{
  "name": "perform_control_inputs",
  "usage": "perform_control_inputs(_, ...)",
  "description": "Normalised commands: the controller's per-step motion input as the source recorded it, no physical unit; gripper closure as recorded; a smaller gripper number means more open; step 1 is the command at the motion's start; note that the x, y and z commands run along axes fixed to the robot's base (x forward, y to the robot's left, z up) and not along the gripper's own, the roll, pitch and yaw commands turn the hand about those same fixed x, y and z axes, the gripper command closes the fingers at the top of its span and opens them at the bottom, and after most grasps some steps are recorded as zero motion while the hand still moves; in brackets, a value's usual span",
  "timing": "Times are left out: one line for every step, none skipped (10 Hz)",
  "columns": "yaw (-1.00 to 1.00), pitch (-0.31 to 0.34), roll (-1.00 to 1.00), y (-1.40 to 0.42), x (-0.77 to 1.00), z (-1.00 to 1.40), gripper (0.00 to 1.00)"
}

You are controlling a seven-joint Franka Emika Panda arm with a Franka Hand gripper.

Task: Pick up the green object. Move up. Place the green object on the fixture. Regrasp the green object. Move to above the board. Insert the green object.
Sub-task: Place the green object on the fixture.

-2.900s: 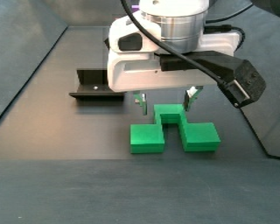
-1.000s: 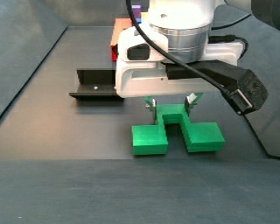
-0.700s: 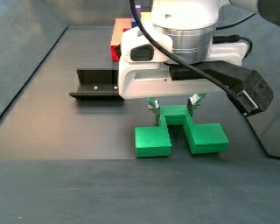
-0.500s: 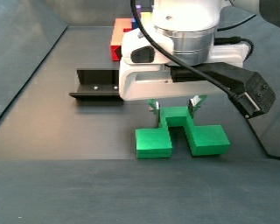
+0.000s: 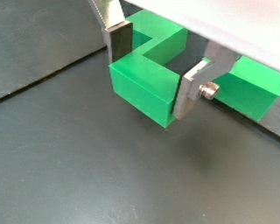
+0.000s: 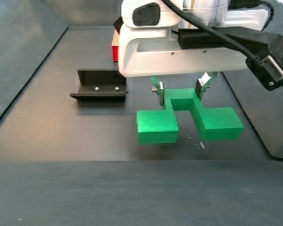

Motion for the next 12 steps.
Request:
perform_control_inputs(0.04,0.074,0.24,-0.18,0.02,0.00,1.00)
perform_control_inputs(0.00,0.000,0.04,-0.04,0.00,0.00,1.00)
perform_control_inputs(-0.04,-0.031,0.31,-0.36,-0.23,0.15,1.00)
perform_control_inputs(0.00,0.166,-0.16,-0.20,0.42,0.73,1.00)
perform_control_inputs(-0.01,0.171,-0.42,-0.21,0.61,1.00,1.00)
perform_control_inputs(-0.04,0.120,-0.56,-0.23,0.70,0.86,1.00)
perform_control_inputs(-0.09,0.034,-0.78,-0.13,0.71,0.63,1.00)
perform_control_inputs(-0.13,0.000,-1.00,0.00,0.61,0.27,1.00)
perform_control_inputs(-0.09,-0.014,-1.00,0.07,0.56,0.09,1.00)
perform_control_inputs(-0.03,0.000,-1.00,0.08,0.61,0.06,1.00)
perform_control_inputs(0.00,0.000,-1.00,0.06,0.67,0.00,1.00)
perform_control_inputs(0.00,0.000,-1.00,0.05,0.69,0.00,1.00)
